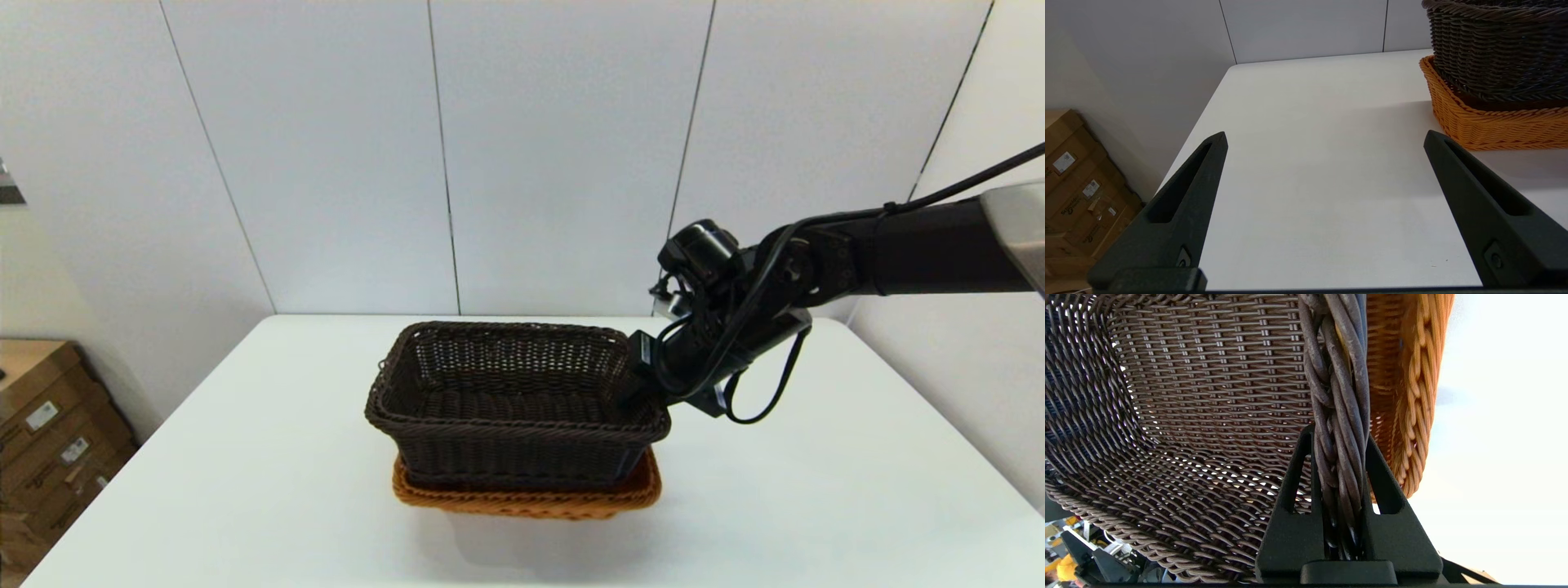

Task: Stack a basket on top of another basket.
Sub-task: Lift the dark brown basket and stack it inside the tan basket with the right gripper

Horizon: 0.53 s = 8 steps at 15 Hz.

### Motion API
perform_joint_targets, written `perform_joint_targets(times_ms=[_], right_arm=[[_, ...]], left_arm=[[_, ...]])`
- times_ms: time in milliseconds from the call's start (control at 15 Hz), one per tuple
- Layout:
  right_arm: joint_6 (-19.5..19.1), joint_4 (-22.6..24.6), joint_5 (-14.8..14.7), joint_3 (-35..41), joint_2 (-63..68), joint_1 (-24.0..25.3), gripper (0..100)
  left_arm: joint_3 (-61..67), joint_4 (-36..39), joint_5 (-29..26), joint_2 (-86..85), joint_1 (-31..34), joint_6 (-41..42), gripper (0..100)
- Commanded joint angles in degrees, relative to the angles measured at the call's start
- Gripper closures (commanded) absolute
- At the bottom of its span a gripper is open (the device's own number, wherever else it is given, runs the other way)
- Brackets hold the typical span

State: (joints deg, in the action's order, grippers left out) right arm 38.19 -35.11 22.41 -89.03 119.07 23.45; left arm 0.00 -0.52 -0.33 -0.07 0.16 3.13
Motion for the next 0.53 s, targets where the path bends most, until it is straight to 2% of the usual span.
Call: perform_joint_targets(times_ms=[67, 533], right_arm=[[-0.6, 0.3, -0.1, 0.0, 0.4, -0.6, 100], [-1.8, 1.0, -1.7, 0.2, 1.7, -1.0, 100]], left_arm=[[0.3, 0.0, 0.0, 0.1, 0.0, 0.0, 0], [0.3, 0.0, 0.0, 0.1, 0.0, 0.0, 0]])
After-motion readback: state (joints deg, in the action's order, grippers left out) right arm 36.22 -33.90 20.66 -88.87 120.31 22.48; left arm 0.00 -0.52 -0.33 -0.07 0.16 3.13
